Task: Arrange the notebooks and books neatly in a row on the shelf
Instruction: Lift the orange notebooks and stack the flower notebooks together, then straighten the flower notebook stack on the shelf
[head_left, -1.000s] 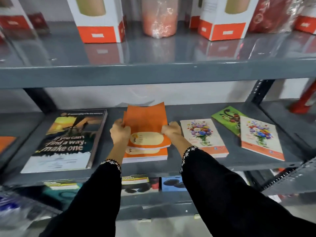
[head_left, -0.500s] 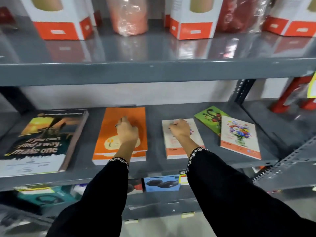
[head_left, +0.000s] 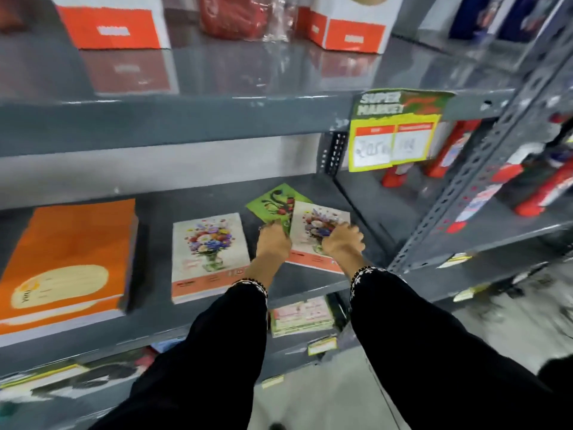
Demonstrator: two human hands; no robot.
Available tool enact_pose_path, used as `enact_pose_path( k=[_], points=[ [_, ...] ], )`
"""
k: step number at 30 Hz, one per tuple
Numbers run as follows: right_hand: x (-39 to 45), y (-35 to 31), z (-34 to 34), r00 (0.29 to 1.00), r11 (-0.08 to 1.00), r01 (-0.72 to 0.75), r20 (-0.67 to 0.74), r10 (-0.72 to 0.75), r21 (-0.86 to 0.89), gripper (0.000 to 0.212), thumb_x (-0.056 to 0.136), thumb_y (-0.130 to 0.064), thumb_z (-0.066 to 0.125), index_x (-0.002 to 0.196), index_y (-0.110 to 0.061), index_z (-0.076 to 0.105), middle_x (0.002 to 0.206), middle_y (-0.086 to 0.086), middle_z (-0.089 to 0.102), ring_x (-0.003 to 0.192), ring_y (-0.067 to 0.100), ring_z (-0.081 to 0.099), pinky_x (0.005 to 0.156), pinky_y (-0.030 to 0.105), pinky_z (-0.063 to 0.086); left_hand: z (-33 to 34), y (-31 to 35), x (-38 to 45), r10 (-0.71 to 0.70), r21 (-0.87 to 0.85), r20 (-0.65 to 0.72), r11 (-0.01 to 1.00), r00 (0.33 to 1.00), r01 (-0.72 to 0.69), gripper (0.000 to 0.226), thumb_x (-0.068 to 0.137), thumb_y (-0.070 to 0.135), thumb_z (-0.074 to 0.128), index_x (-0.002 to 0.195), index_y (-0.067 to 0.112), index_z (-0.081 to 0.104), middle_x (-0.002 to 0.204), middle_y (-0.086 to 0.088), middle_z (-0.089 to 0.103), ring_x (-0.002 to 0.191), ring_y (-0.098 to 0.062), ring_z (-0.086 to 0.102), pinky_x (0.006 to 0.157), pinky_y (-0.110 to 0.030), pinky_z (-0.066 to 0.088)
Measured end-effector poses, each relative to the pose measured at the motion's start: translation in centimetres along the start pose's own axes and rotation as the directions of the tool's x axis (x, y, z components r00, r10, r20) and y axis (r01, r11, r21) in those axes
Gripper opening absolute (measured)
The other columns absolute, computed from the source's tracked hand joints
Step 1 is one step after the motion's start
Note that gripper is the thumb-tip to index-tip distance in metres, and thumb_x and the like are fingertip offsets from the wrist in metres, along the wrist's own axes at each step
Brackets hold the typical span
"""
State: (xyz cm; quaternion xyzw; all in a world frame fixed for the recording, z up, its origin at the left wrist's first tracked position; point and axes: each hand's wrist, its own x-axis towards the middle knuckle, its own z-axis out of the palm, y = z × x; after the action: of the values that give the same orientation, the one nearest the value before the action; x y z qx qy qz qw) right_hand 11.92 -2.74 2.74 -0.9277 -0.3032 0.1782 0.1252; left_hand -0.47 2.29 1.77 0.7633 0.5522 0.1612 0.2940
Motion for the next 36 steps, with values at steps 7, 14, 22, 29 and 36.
enact_pose_path(
  k=[7, 14, 22, 29, 36],
  points=[
    [0.9, 1.4, -0.2, 0.997, 0.990, -0.050, 0.067, 0.042, 0.130, 0.065, 0.084, -0.020, 0.061, 0.138, 0.003, 0.034, 0.143, 0.021, 0.042, 0.134, 0.034, 0.042, 0.107, 0.037, 0.041, 2.0, 1.7, 0.1, -0.122, -0.038, 0.062, 0.992, 0.991, 0.124, 0.027, 0.094, 0.007, 0.046, 0.112, -0.006, 0.060, 0.120, -0.027, 0.063, 0.114, -0.040, 0.057, 0.095, -0.043, 0.047],
    [0.8, 2.0, -0.4, 0.983, 0.871, -0.175, 0.135, 0.126, 0.459, 0.041, 0.080, -0.012, 0.061, 0.119, -0.001, 0.061, 0.128, 0.018, 0.062, 0.119, 0.031, 0.058, 0.102, 0.035, 0.048, 0.7, 1.2, -0.4, -0.150, -0.187, 0.029, 0.970, 0.988, 0.153, 0.027, 0.092, 0.011, 0.051, 0.111, -0.003, 0.065, 0.117, -0.023, 0.067, 0.109, -0.037, 0.061, 0.092, -0.041, 0.051],
    [-3.7, -4.4, 1.5, 0.976, 0.801, -0.013, 0.182, -0.120, 0.599, 0.026, 0.085, -0.005, 0.057, 0.108, 0.004, 0.065, 0.114, 0.017, 0.067, 0.109, 0.029, 0.063, 0.090, 0.032, 0.050, -5.3, -4.4, -2.5, -0.387, -0.328, -0.289, 0.899, 0.876, 0.289, 0.023, 0.090, 0.011, 0.051, 0.094, 0.002, 0.072, 0.100, -0.017, 0.072, 0.093, -0.032, 0.068, 0.079, -0.035, 0.057],
    [-8.1, -10.0, 5.2, 0.896, 0.861, 0.218, 0.255, -0.363, 0.460, 0.017, 0.076, -0.004, 0.067, 0.091, 0.003, 0.067, 0.086, 0.011, 0.063, 0.082, 0.018, 0.059, 0.068, 0.025, 0.043, -10.3, -10.3, -6.8, -0.545, -0.414, -0.363, 0.821, 0.756, 0.394, 0.026, 0.092, 0.006, 0.050, 0.102, -0.002, 0.072, 0.106, -0.024, 0.072, 0.099, -0.036, 0.067, 0.077, -0.035, 0.052],
    [-8.2, -10.0, 6.6, 0.870, 0.869, 0.354, 0.219, -0.442, 0.346, 0.013, 0.074, -0.012, 0.074, 0.076, 0.000, 0.070, 0.077, 0.011, 0.066, 0.075, 0.019, 0.064, 0.040, 0.018, 0.033, -10.8, -12.1, -7.0, -0.521, -0.314, -0.331, 0.847, 0.786, 0.429, 0.021, 0.090, 0.005, 0.055, 0.096, -0.005, 0.072, 0.104, -0.025, 0.071, 0.088, -0.035, 0.065, 0.081, -0.038, 0.053]
  ],
)
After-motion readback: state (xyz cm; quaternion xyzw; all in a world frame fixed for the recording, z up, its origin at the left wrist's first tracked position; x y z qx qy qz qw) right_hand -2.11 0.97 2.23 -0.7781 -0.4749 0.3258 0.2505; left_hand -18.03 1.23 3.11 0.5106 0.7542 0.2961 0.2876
